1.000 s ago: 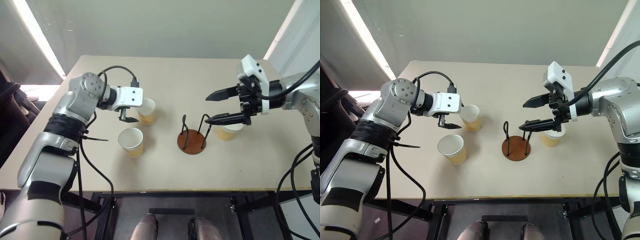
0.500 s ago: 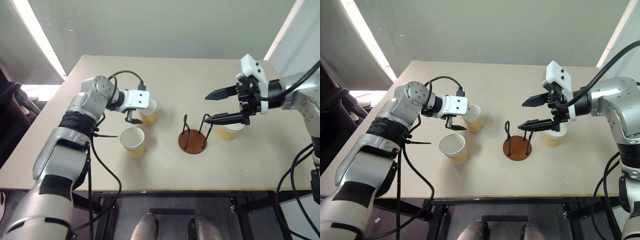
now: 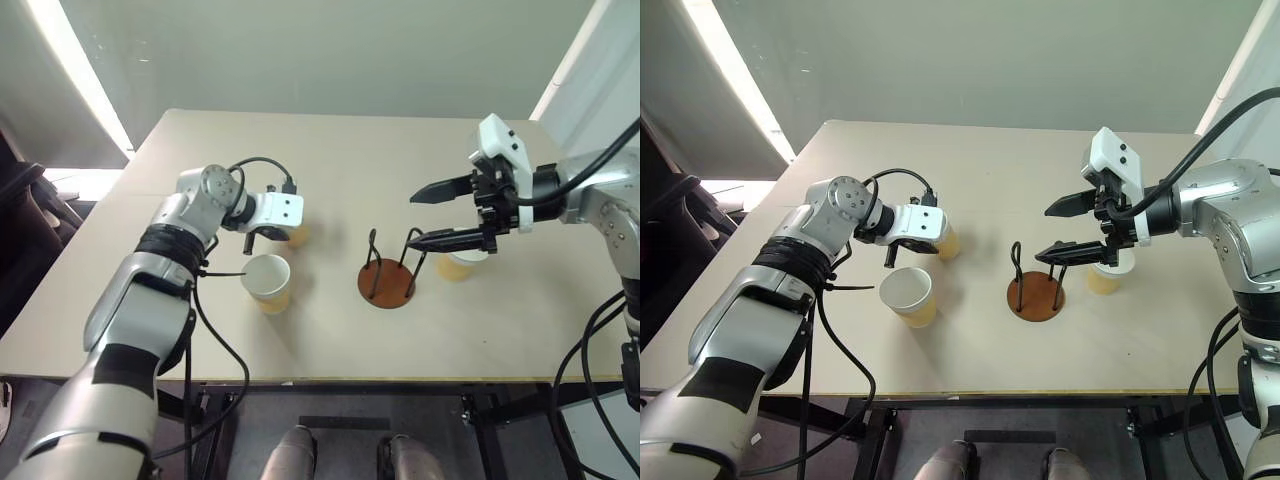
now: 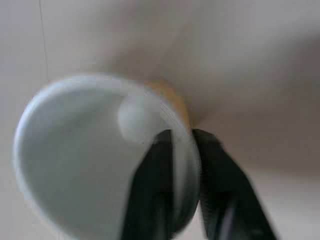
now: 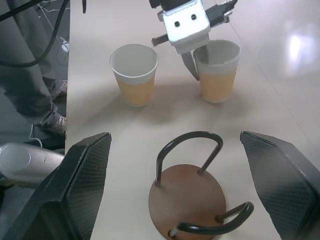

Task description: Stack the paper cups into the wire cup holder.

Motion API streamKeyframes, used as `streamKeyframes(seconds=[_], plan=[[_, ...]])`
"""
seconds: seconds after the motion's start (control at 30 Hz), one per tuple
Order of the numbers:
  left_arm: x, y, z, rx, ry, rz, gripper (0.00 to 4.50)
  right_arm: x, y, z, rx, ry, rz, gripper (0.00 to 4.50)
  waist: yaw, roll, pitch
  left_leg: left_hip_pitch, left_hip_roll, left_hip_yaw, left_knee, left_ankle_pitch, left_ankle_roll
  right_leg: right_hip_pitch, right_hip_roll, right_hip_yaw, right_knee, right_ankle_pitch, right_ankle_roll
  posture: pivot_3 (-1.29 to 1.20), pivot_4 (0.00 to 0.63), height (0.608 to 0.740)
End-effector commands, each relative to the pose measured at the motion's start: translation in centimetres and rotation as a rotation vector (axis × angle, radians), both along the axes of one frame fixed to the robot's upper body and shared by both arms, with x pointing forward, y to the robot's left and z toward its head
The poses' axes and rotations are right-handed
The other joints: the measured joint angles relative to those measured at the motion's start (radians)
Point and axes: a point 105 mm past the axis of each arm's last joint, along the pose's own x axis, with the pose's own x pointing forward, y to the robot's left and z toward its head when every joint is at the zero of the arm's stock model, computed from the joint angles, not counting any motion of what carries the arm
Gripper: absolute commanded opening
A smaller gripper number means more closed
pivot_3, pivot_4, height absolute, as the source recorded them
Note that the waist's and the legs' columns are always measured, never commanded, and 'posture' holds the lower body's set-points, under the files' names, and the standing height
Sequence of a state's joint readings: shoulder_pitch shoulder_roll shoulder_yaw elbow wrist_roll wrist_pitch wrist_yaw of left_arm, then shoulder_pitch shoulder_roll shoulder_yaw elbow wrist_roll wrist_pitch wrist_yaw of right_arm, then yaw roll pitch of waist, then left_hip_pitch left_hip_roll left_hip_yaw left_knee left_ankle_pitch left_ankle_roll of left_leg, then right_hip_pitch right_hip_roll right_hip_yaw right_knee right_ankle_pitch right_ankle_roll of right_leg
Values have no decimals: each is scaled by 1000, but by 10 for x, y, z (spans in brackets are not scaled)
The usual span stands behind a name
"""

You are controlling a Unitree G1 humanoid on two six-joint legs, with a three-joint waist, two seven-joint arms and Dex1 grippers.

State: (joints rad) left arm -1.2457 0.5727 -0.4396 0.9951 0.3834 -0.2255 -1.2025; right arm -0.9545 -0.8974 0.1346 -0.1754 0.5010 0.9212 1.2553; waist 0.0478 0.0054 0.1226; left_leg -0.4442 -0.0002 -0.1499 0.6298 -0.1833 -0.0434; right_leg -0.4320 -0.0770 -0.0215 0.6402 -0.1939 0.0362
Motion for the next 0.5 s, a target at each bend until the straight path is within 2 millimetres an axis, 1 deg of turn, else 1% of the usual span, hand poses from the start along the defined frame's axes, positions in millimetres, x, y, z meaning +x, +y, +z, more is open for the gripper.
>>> streamKeyframes(seconds=[0.03, 0.13, 0.33, 0.43, 0.5], plan=[[0, -11, 34, -48, -52, -50, 53, -6, -1, 12, 13, -50, 8, 4295, 1, 0, 0, 0, 0, 0, 0, 0, 0, 0, 0, 0, 0, 0, 0, 0, 150, 740], [-7, -18, 48, -83, -34, -101, 53, -7, -2, 11, 10, -45, 10, 4295, 1, 0, 0, -1, 0, 2, 0, 0, 1, 0, 0, 0, -2, 0, 1, 0, 150, 740], [-33, -30, 87, -151, 13, -228, 53, -8, -8, 12, -10, -44, 3, 4295, 1, 0, 0, -3, 0, 4, 1, 0, 1, -1, 1, 0, -2, 1, 5, 0, 150, 740], [-53, -41, 118, -216, 34, -305, 53, -11, -13, 12, -27, -50, -5, 4295, 2, 0, 0, -7, 0, 3, 2, 0, 1, -4, 1, 0, -2, 3, 8, 0, 150, 740], [-61, -45, 131, -227, 31, -332, 53, -12, -15, 9, -46, -55, -15, 4295, 2, 0, 0, -8, 0, 3, 2, 0, 0, -4, 1, 0, -4, 4, 10, 0, 150, 740]])
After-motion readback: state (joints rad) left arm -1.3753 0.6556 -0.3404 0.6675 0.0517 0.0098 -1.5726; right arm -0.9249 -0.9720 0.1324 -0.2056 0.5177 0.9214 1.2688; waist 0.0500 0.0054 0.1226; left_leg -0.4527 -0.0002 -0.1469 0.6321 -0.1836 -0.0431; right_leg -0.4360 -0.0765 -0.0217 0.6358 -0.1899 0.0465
